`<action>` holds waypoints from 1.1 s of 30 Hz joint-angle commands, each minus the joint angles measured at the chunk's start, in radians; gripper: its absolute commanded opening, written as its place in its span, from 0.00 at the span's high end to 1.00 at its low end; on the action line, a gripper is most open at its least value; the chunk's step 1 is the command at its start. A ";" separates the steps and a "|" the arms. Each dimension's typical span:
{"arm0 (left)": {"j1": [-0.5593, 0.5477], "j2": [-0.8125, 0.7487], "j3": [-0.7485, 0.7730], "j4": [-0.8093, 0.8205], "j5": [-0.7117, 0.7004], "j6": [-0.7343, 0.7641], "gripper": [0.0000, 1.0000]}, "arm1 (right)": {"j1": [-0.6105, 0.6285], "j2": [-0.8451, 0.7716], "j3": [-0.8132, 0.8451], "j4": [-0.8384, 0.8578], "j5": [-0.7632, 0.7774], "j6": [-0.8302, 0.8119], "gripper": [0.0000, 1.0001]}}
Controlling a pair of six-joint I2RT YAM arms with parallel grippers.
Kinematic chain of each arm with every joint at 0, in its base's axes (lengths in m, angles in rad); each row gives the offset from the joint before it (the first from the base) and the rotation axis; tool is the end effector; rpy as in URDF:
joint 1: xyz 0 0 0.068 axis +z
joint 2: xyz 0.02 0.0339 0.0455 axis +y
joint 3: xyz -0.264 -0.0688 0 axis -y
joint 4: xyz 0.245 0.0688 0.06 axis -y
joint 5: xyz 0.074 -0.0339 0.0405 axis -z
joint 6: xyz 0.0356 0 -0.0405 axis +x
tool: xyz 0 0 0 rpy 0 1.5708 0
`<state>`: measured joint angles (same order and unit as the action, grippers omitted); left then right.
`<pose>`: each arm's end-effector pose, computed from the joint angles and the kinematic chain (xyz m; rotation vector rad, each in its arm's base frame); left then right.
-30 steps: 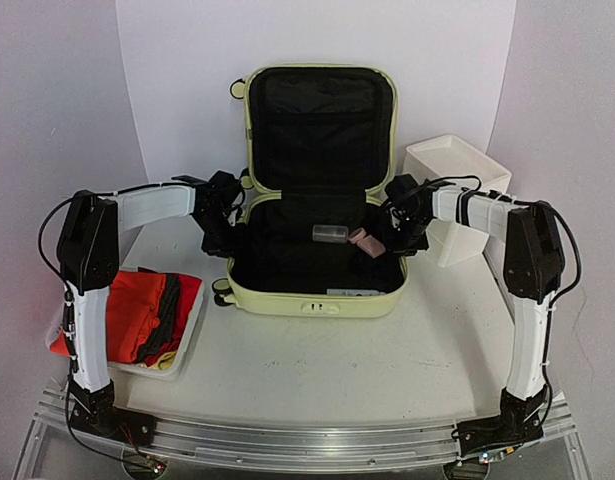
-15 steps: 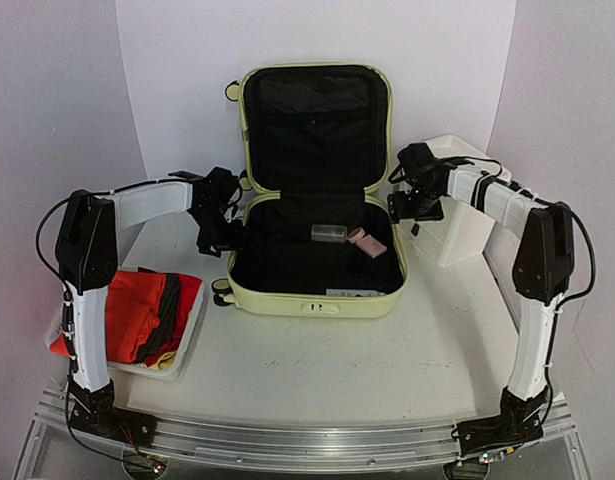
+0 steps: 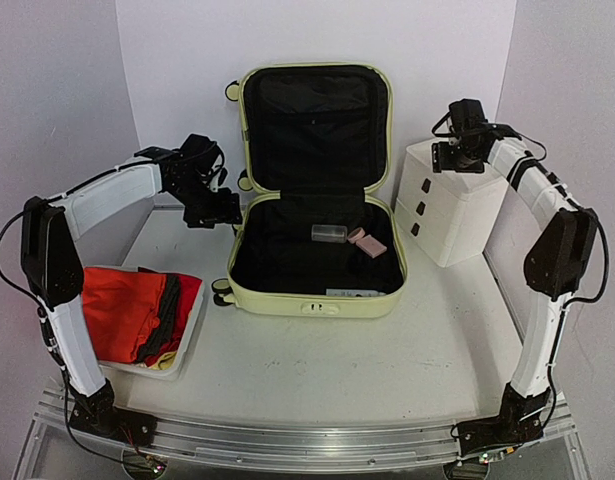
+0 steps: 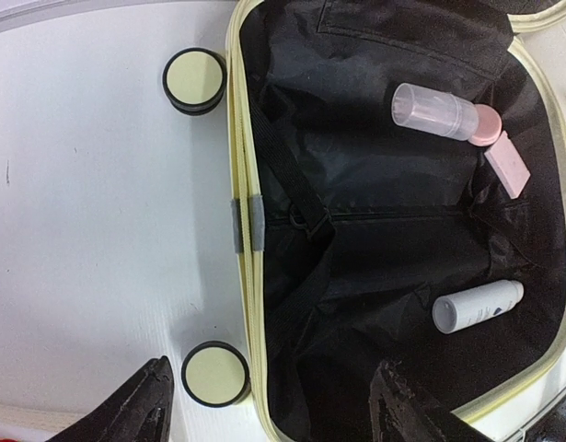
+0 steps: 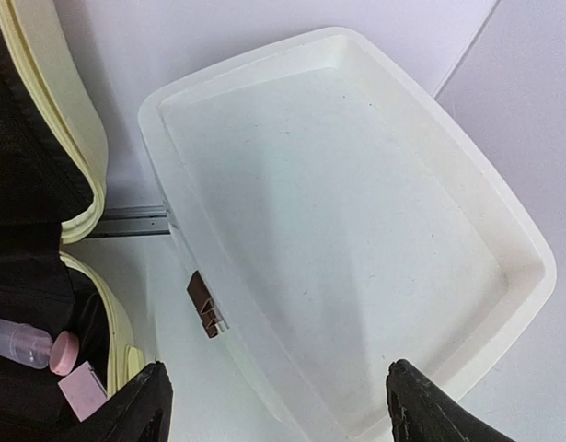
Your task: Open, take out, and arrange the luggage
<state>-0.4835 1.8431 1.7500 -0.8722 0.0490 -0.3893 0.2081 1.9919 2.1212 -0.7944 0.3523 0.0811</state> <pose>0.3559 -0.1888 0.3147 0.1414 2.5806 -0.3986 0.4405 0.0805 0.3792 0.0503 2.1976 -0.2322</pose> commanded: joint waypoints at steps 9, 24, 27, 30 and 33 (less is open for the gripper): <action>-0.001 -0.125 -0.086 0.001 0.003 0.001 0.26 | -0.154 0.012 0.042 -0.028 0.153 0.277 0.11; -0.001 -0.201 -0.148 0.002 -0.016 -0.004 0.26 | -0.200 0.071 -0.006 -0.083 0.090 0.634 0.38; -0.001 -0.207 -0.155 0.002 -0.013 -0.005 0.26 | -0.200 0.035 -0.048 -0.090 0.120 0.689 0.67; -0.001 -0.217 -0.163 0.002 -0.009 -0.006 0.26 | -0.200 -0.034 -0.108 -0.091 0.163 0.750 0.93; -0.001 -0.225 -0.170 0.002 0.000 -0.008 0.26 | -0.200 -0.113 -0.173 -0.091 0.211 0.788 1.00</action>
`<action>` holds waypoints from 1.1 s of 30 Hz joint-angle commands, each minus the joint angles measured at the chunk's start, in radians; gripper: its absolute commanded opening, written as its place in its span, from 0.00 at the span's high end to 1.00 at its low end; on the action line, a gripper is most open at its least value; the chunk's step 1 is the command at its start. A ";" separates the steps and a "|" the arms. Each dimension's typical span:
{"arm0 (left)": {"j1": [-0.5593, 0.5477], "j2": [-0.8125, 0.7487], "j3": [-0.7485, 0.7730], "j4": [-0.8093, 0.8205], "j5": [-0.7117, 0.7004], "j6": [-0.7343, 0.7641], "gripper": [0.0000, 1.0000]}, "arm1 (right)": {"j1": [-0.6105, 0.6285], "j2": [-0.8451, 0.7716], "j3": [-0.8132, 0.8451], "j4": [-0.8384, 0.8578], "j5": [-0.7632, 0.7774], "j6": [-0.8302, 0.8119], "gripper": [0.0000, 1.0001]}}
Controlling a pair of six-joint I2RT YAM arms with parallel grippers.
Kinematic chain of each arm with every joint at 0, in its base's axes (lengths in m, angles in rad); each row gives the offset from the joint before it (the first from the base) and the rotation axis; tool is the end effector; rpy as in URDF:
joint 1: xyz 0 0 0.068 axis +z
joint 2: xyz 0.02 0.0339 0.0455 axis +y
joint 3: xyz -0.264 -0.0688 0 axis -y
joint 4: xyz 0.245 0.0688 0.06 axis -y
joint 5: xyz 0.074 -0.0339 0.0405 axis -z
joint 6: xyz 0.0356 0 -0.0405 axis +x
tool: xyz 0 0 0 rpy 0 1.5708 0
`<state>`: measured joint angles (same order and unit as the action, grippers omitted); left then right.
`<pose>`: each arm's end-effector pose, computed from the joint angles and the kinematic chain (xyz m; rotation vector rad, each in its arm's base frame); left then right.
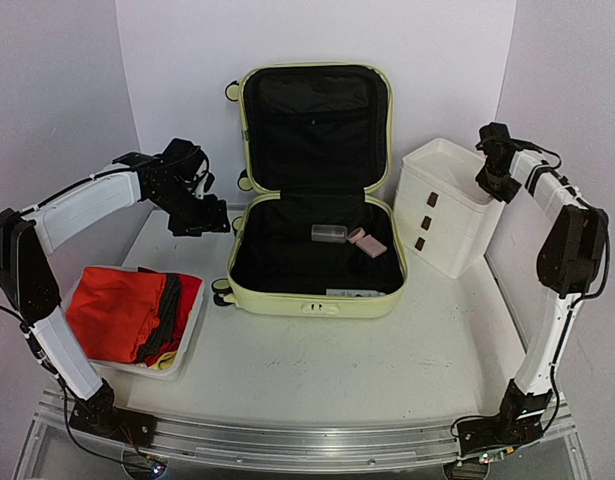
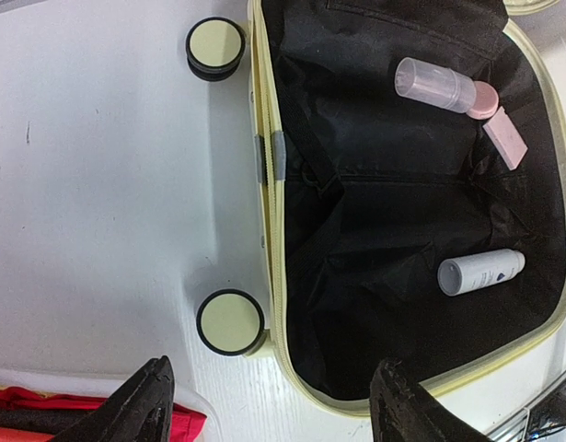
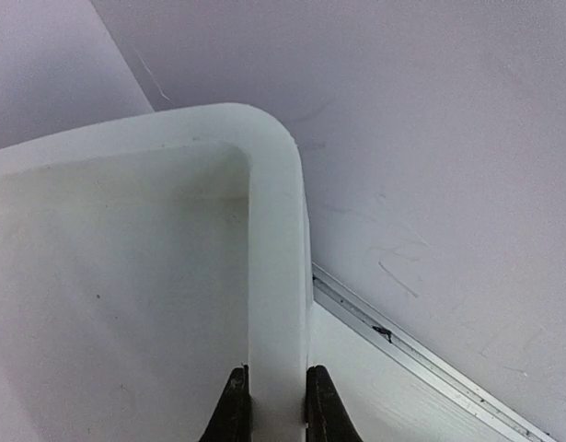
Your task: Open, take out, and arrange the luggage
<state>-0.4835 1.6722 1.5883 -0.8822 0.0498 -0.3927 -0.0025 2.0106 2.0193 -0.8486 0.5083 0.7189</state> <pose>0.3163 -0.1681 0.3253 0.1374 2.5822 -0.4005 0.4470 -0.0184 0.3363 1.0168 2.0535 -0.2488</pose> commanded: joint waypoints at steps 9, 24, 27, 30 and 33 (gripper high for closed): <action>-0.008 -0.103 -0.030 0.014 0.022 -0.005 0.26 | 0.010 -0.425 -0.295 -0.092 0.201 0.292 1.00; -0.113 -0.156 -0.075 0.028 0.011 -0.007 0.27 | 0.119 -0.749 -0.507 -0.118 0.312 0.022 0.41; -0.132 -0.175 -0.082 0.032 -0.003 -0.009 0.26 | 0.254 -0.748 -0.435 -0.197 0.392 -0.032 0.40; -0.146 -0.185 -0.089 0.038 -0.010 -0.013 0.26 | 0.326 -0.727 -0.390 -0.323 0.326 0.067 0.35; -0.151 -0.186 -0.095 0.047 -0.011 -0.015 0.26 | 0.426 -0.711 -0.412 -0.383 0.310 0.191 0.32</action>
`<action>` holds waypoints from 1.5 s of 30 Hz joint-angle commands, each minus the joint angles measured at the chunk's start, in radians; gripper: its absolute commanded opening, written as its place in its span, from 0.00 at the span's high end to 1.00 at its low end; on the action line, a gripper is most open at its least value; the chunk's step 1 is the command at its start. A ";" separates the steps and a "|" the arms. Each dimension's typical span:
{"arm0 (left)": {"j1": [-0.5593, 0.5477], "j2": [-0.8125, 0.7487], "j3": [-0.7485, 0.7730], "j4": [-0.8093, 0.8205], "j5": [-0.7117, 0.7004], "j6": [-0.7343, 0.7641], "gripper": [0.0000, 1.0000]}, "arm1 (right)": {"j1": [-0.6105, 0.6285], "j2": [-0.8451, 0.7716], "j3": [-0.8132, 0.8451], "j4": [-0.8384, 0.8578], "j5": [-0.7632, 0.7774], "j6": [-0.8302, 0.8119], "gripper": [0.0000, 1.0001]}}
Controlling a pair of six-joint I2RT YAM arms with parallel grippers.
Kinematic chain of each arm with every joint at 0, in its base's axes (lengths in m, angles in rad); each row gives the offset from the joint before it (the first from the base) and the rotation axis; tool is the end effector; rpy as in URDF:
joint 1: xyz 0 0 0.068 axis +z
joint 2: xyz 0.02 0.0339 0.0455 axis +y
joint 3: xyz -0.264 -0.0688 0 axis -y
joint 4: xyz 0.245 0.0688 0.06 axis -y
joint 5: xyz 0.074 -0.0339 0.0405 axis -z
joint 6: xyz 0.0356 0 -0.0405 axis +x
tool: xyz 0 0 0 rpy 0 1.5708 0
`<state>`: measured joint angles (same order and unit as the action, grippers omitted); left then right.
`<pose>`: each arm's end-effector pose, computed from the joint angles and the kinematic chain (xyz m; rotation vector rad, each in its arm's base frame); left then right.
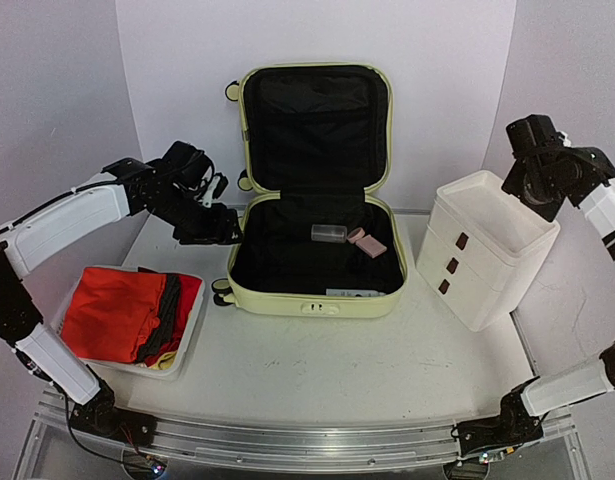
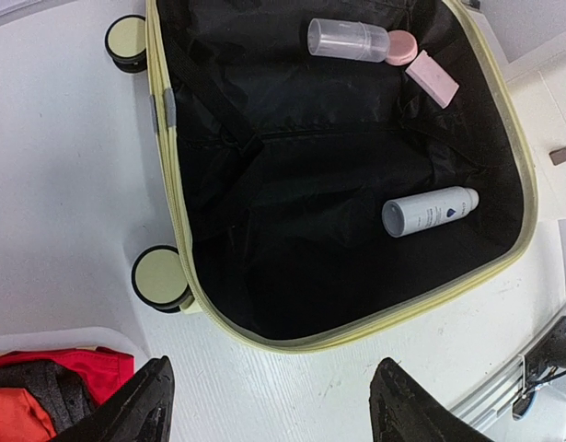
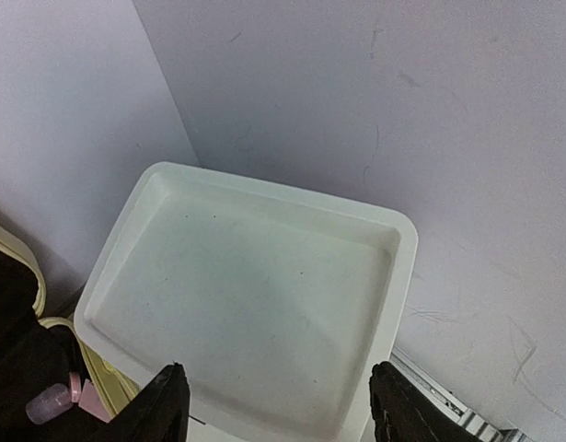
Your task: Open, take out, and arrange the luggage
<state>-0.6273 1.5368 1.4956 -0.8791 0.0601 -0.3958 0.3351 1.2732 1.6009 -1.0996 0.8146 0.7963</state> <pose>0.2616 -0.1923 0.3400 0.3214 2.5394 -0.4896 0.2217 0.0498 0.4329 0.8314 1.9089 -0.2826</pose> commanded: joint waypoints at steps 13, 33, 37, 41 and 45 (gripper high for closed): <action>-0.013 -0.093 -0.072 0.061 -0.038 -0.002 0.26 | 0.421 0.335 0.220 -0.410 0.060 0.646 0.21; -0.013 -0.099 -0.108 0.084 -0.028 0.026 0.26 | 0.264 0.553 0.063 -0.188 -0.073 0.650 0.26; -0.013 -0.086 -0.109 0.093 -0.024 0.026 0.27 | 0.263 0.585 0.005 -0.148 -0.077 0.663 0.26; -0.014 -0.073 -0.107 0.097 -0.017 0.028 0.27 | 0.259 0.616 -0.030 -0.128 -0.021 0.699 0.27; -0.014 -0.063 -0.108 0.100 -0.014 0.029 0.27 | 0.245 0.646 -0.044 -0.112 0.025 0.726 0.27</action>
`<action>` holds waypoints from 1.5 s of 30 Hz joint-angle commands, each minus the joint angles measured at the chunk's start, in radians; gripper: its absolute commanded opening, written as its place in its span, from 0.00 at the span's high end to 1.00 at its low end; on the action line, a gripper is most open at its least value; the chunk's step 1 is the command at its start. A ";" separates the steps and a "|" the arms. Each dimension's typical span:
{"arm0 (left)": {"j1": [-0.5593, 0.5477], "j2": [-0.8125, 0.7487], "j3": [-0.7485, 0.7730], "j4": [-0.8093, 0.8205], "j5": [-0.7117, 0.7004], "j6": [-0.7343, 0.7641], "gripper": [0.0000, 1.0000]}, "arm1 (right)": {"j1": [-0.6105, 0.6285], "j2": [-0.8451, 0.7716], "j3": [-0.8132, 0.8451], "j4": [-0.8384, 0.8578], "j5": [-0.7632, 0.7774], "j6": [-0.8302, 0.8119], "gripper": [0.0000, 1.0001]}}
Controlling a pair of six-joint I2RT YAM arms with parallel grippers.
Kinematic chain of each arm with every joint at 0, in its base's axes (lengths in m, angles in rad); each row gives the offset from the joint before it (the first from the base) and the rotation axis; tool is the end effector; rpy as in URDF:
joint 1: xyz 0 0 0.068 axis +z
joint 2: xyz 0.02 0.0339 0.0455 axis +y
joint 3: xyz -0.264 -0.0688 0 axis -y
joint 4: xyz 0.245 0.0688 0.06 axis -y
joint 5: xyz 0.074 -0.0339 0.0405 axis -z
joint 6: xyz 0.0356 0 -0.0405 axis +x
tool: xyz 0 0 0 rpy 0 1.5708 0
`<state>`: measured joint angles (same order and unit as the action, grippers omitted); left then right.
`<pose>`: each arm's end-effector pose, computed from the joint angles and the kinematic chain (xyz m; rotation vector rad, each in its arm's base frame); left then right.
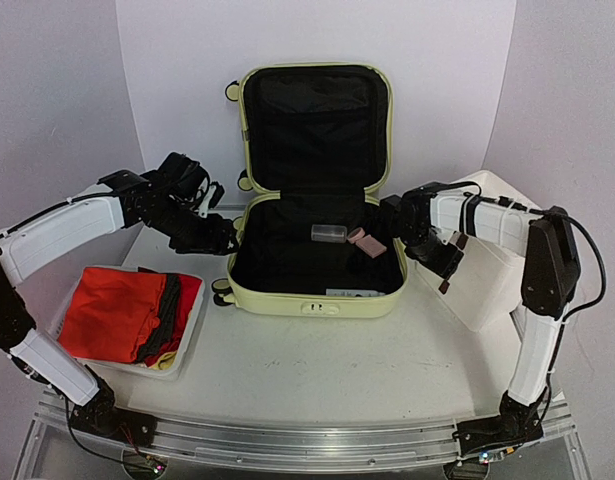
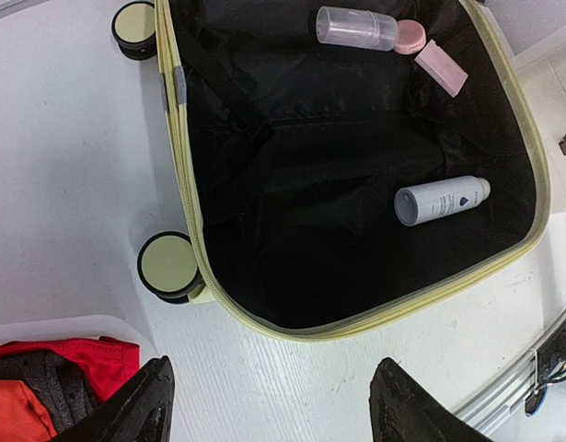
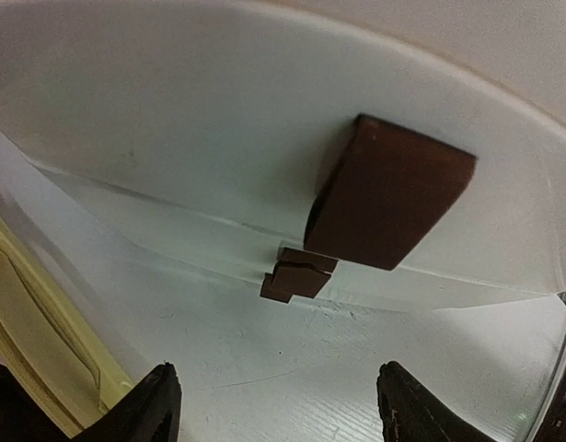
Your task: Open, take out, and arrange the luggage
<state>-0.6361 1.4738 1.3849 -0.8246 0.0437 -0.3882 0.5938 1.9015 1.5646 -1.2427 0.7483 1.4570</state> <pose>0.2490 -0.1858 0.3275 0.3339 2.5267 -0.4745 0.3085 0.1791 0.2387 1.0245 2.2345 -0.5099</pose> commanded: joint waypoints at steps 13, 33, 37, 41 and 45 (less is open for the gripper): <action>-0.004 0.009 -0.004 0.050 0.001 0.024 0.27 | -0.094 0.084 -0.060 0.072 0.184 0.152 0.35; -0.004 0.050 0.020 0.056 0.013 0.046 0.27 | -0.004 0.290 0.187 -0.290 0.462 0.475 0.36; -0.004 0.051 0.025 0.056 0.012 0.055 0.27 | 0.010 0.356 0.244 -0.349 0.478 0.539 0.36; -0.004 0.048 0.025 0.056 0.013 0.061 0.27 | 0.007 0.391 0.250 -0.360 0.500 0.581 0.35; -0.003 0.041 0.019 0.056 0.015 0.063 0.27 | -0.018 0.406 0.249 -0.369 0.521 0.604 0.36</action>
<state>-0.6361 1.5280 1.3849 -0.8082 0.0525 -0.3401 0.6025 2.2974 1.7809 -1.5272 1.0954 1.8549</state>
